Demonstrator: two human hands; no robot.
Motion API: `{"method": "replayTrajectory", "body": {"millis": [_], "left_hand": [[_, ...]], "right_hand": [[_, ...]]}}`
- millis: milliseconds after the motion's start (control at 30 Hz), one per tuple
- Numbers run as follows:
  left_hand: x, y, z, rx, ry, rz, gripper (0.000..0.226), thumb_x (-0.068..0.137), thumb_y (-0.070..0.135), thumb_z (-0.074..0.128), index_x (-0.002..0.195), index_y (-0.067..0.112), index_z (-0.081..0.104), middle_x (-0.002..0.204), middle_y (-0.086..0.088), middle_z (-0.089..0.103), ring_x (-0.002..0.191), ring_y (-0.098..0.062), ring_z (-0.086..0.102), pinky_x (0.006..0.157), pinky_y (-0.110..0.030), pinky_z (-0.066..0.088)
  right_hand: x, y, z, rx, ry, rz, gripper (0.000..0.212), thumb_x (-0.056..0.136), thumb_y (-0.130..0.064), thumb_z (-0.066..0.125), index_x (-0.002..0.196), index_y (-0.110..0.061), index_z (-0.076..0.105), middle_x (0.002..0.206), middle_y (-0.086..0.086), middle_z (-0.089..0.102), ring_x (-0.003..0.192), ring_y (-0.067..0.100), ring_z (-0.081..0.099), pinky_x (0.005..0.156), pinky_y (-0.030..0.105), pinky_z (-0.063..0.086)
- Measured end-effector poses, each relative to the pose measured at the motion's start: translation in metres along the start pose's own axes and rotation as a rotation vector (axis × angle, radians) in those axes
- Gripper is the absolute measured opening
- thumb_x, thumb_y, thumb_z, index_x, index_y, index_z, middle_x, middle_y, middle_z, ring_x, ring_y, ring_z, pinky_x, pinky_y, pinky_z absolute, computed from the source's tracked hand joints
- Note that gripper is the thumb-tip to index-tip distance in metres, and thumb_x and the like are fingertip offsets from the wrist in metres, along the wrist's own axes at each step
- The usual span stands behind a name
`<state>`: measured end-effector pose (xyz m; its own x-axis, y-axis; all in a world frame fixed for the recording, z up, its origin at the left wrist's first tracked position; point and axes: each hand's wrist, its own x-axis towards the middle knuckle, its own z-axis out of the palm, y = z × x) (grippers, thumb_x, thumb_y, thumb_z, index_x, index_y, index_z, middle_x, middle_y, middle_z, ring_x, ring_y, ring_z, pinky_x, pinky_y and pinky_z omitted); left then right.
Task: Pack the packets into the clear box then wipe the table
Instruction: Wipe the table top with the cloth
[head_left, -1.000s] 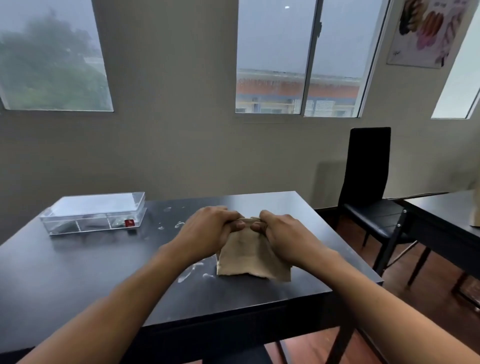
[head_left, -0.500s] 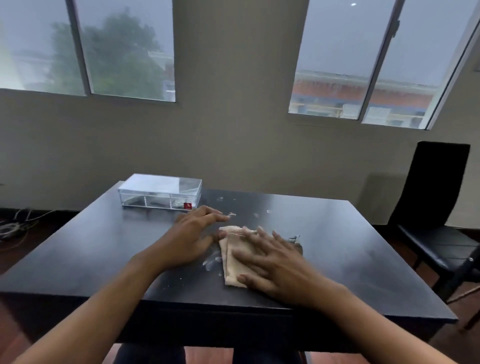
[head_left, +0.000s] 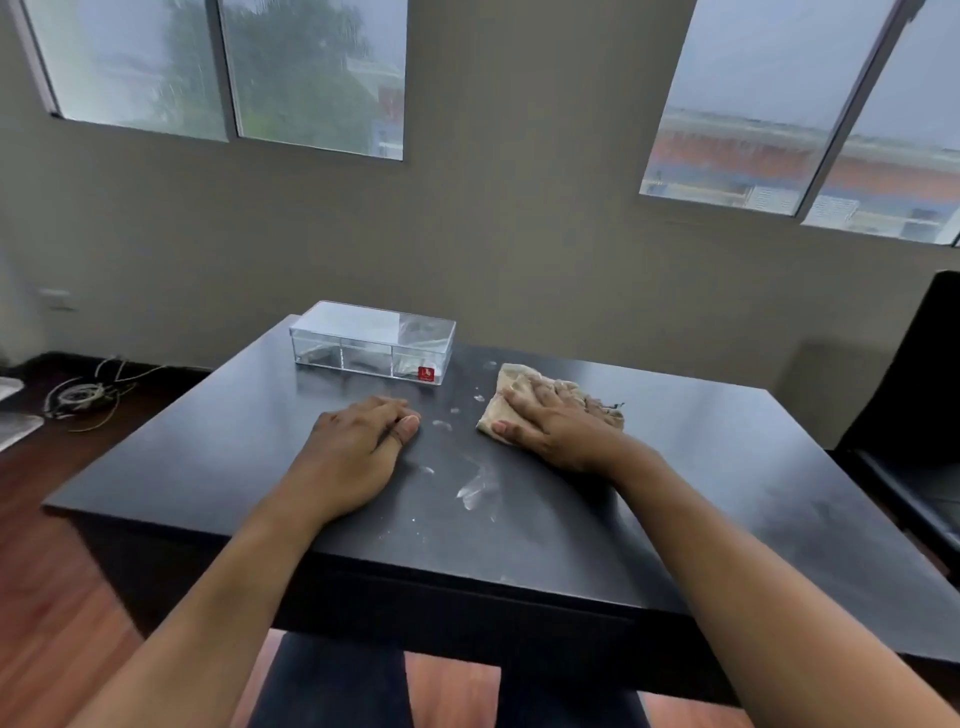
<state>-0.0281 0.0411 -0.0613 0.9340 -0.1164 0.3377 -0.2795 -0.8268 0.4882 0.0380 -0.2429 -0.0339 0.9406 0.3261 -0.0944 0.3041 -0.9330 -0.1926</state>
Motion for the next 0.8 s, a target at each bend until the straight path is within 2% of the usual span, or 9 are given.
{"method": "replayTrajectory", "body": {"millis": [100,167,233,300,367,433,500,633,800], "left_hand": [[-0.003,-0.001,-0.002,-0.039,-0.006,0.002,0.029,0.103,0.047,0.05,0.119,0.032,0.069,0.139,0.014,0.061,0.127,-0.012,0.056,0.112,-0.043,0.038],[-0.007,-0.004,-0.008,-0.109,-0.06,0.022,0.031,0.101,0.051,0.052,0.122,0.035,0.068,0.136,0.022,0.06,0.124,-0.004,0.056,0.112,-0.036,0.041],[-0.01,-0.012,-0.019,-0.147,-0.123,0.03,0.035,0.101,0.051,0.05,0.129,0.037,0.065,0.136,0.027,0.058,0.125,0.003,0.054,0.112,-0.031,0.041],[-0.015,-0.022,-0.028,-0.162,-0.141,0.012,0.034,0.103,0.047,0.049,0.132,0.037,0.065,0.137,0.029,0.057,0.127,0.007,0.051,0.114,-0.029,0.039],[-0.017,-0.028,-0.033,-0.149,-0.138,0.006,0.033,0.103,0.044,0.049,0.132,0.037,0.064,0.139,0.028,0.056,0.128,0.006,0.05,0.116,-0.03,0.038],[-0.018,-0.028,-0.033,-0.095,-0.147,0.032,0.035,0.103,0.046,0.05,0.134,0.038,0.062,0.142,0.027,0.054,0.13,0.003,0.05,0.115,-0.032,0.039],[-0.019,-0.024,-0.03,-0.04,-0.153,0.062,0.038,0.102,0.048,0.05,0.138,0.038,0.058,0.146,0.025,0.052,0.132,-0.001,0.049,0.114,-0.034,0.039],[-0.019,-0.024,-0.029,-0.026,-0.137,0.06,0.038,0.104,0.042,0.049,0.141,0.036,0.057,0.148,0.022,0.051,0.135,-0.003,0.048,0.116,-0.035,0.038],[-0.021,-0.025,-0.031,-0.046,-0.105,0.019,0.034,0.104,0.038,0.05,0.136,0.034,0.062,0.144,0.02,0.054,0.132,-0.004,0.051,0.115,-0.034,0.039]], "right_hand": [[-0.016,-0.004,0.001,0.061,0.172,-0.13,0.06,0.101,-0.065,0.029,0.149,-0.036,0.048,0.162,-0.005,0.039,0.15,0.02,0.034,0.118,0.044,0.028],[-0.039,-0.007,0.001,0.159,0.288,-0.134,0.038,0.106,-0.048,0.043,0.124,-0.03,0.072,0.122,-0.004,0.073,0.115,0.019,0.063,0.092,0.033,0.04],[-0.062,-0.007,-0.001,0.269,0.319,-0.109,0.035,0.104,-0.05,0.048,0.112,-0.034,0.078,0.085,-0.011,0.075,0.089,0.013,0.067,0.083,0.034,0.046],[-0.084,-0.007,0.002,0.371,0.281,-0.145,0.033,0.102,-0.055,0.049,0.114,-0.041,0.076,0.097,-0.019,0.078,0.101,0.001,0.069,0.098,0.032,0.049],[-0.104,-0.012,0.008,0.446,0.239,-0.222,0.026,0.102,-0.047,0.056,0.121,-0.045,0.072,0.127,-0.026,0.069,0.129,-0.009,0.053,0.114,0.021,0.035],[-0.117,-0.021,0.017,0.428,0.215,-0.323,0.028,0.099,-0.044,0.063,0.126,-0.049,0.067,0.142,-0.028,0.055,0.142,-0.012,0.035,0.12,0.019,0.021],[-0.118,-0.03,0.021,0.325,0.141,-0.37,0.032,0.096,-0.056,0.06,0.127,-0.063,0.058,0.15,-0.035,0.04,0.148,-0.013,0.018,0.124,0.026,0.009],[-0.087,-0.04,0.014,0.08,-0.022,-0.352,0.053,0.084,-0.087,0.034,0.136,-0.079,0.027,0.159,-0.043,0.003,0.152,-0.007,-0.014,0.125,0.042,-0.01],[-0.043,-0.036,0.002,0.009,-0.091,-0.223,0.071,0.079,-0.092,0.023,0.145,-0.074,0.006,0.167,-0.028,-0.009,0.154,0.004,-0.02,0.124,0.049,-0.015]]}}
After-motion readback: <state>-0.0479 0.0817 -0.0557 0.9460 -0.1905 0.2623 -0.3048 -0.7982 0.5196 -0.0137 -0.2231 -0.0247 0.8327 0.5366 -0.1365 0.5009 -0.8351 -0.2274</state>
